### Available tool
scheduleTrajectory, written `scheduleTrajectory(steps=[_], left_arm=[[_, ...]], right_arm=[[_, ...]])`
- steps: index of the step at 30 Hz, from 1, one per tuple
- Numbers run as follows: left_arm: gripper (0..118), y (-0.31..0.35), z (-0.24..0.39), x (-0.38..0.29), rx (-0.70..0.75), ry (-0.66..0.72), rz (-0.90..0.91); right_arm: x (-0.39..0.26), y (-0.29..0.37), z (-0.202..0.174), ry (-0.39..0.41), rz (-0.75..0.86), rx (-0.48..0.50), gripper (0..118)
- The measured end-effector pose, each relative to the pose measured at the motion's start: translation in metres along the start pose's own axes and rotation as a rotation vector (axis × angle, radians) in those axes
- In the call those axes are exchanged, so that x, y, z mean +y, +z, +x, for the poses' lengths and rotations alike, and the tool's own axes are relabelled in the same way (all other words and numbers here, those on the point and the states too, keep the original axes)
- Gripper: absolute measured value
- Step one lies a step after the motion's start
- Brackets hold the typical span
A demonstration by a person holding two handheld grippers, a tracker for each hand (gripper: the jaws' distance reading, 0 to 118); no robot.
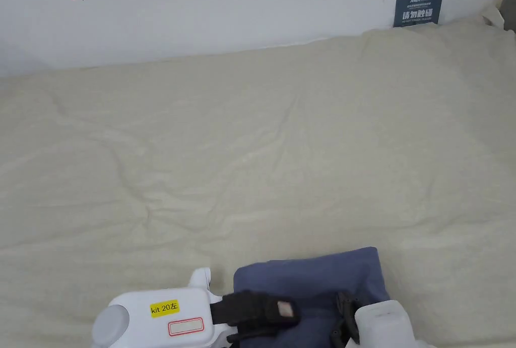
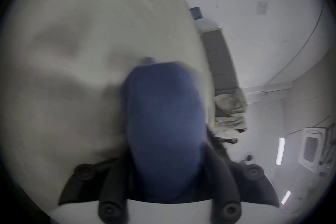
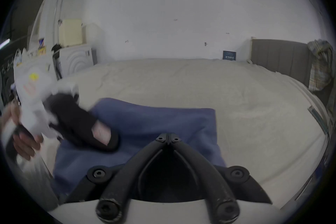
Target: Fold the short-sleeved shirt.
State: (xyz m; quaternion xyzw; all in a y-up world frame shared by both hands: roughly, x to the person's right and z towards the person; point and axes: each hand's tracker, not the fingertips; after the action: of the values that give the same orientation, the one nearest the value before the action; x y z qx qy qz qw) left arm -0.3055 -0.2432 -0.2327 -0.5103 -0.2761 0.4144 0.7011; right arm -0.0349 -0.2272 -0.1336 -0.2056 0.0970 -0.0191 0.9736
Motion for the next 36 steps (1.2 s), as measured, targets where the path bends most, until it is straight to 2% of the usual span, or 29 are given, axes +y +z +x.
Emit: scheduleTrajectory(steps=[1,3,6,10,12,16,21,23,25,26,28,30,33,35,36], left_arm=[[27,-0.001,-0.006,0.001,0.035,0.003,-0.022],[27,0.004,-0.009,0.0,-0.078,0.065,-0.045],[27,0.017,0.009,0.005,0.009,-0.073,-0.038],[27,0.042,0.016,0.022,0.043,-0.123,-0.04],[27,0.061,0.017,0.033,0.115,-0.163,-0.024],[27,0.106,0.009,0.058,0.218,-0.223,-0.009],[27,0.186,-0.016,0.101,0.434,-0.273,0.028],[27,0.218,-0.03,0.118,0.49,-0.228,0.063],[27,0.25,-0.045,0.133,0.562,-0.241,0.091],[27,0.265,-0.053,0.142,0.625,-0.247,0.106],[27,0.298,-0.067,0.159,0.747,-0.164,0.16],[27,0.328,-0.075,0.17,0.852,-0.214,0.176],[27,0.366,-0.084,0.185,1.071,-0.264,0.193],[27,0.382,-0.089,0.192,1.188,-0.242,0.205],[27,0.392,-0.093,0.197,1.258,-0.216,0.239]], right_arm=[[0.003,0.002,0.0,-0.027,0.014,-0.003,0],[0.011,0.012,0.0,-0.065,0.064,-0.023,0],[0.029,0.029,-0.001,-0.085,0.148,-0.069,0],[0.055,0.044,-0.004,-0.037,0.22,-0.089,0],[0.065,0.05,-0.008,-0.009,0.247,-0.098,0],[0.077,0.059,-0.015,-0.019,0.269,-0.098,0],[0.089,0.065,-0.026,-0.011,0.302,-0.129,0],[0.092,0.067,-0.031,0.004,0.316,-0.146,0],[0.101,0.069,-0.04,0.018,0.329,-0.167,0],[0.103,0.069,-0.042,0.022,0.331,-0.177,0],[0.11,0.066,-0.043,0.025,0.324,-0.182,0],[0.115,0.063,-0.045,0.036,0.316,-0.206,0],[0.119,0.058,-0.049,0.108,0.322,-0.275,0],[0.12,0.054,-0.052,0.176,0.314,-0.329,0],[0.123,0.052,-0.055,0.188,0.314,-0.325,0]])
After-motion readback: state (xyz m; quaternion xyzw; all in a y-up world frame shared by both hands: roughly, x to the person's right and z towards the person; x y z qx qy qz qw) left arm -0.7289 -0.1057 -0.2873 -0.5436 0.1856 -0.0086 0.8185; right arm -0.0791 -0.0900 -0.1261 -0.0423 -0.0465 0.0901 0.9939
